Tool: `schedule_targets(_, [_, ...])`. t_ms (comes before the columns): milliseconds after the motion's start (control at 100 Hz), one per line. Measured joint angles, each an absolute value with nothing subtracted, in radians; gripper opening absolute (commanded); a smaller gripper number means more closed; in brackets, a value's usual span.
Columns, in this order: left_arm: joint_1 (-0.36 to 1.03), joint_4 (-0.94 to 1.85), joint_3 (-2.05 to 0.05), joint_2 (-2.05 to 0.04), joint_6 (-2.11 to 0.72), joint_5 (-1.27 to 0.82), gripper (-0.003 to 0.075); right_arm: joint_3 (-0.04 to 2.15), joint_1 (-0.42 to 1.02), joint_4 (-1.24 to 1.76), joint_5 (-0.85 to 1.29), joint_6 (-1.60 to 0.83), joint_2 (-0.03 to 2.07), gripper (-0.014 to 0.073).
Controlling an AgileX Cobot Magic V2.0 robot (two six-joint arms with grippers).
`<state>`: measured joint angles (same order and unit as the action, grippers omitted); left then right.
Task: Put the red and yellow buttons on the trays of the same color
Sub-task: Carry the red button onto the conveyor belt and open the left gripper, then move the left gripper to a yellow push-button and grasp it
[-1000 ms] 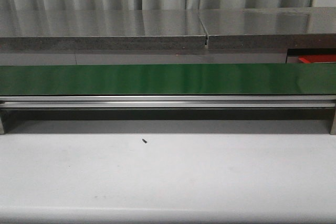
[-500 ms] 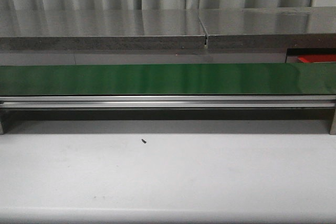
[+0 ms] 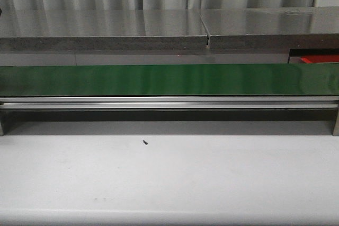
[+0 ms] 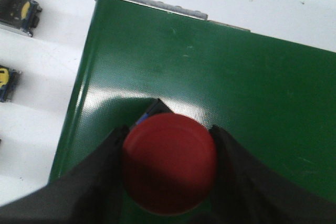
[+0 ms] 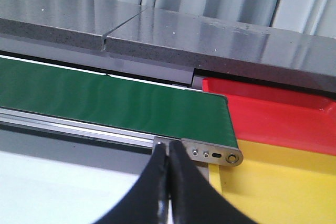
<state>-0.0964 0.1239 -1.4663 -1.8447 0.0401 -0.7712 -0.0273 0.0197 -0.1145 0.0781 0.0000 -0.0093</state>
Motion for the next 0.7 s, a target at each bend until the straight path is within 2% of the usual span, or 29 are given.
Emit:
schedule_targets(80, [-0.096,0.133,-1.468,-1.845,0.040,-0.774,0.0359,-0.027,0.020,-0.115,0.078,0.000,-0.009,-0.0118])
schedule_targets(130, [-0.096,0.136,-1.467,-1.845,0.040,-0.774,0.0503,-0.027,0.020,-0.115,0.078,0.000,-0.009,-0.0118])
schedule_targets(180, [-0.096,0.136,-1.467,-1.845,0.040,-0.776,0.0613,-0.027,0.020,-0.115,0.078,0.000,-0.009,-0.0118])
schedule_targets(250, [-0.096,0.141,-1.467,-1.845,0.040,-0.776,0.0701,-0.027,0.020,-0.115,0.078,0.000,-0.009,-0.0118])
schedule_targets(450, [-0.096,0.160,-1.495,-1.846,0.040,-0.802,0.0656,-0.027,0.020,-0.115,0.078,0.000,-0.009,-0.0118])
schedule_targets(700, [-0.099,0.142,-1.509,-1.736,0.042,-0.818,0.0652,-0.027,0.020,-0.115,0.078,0.000,-0.009,-0.0118])
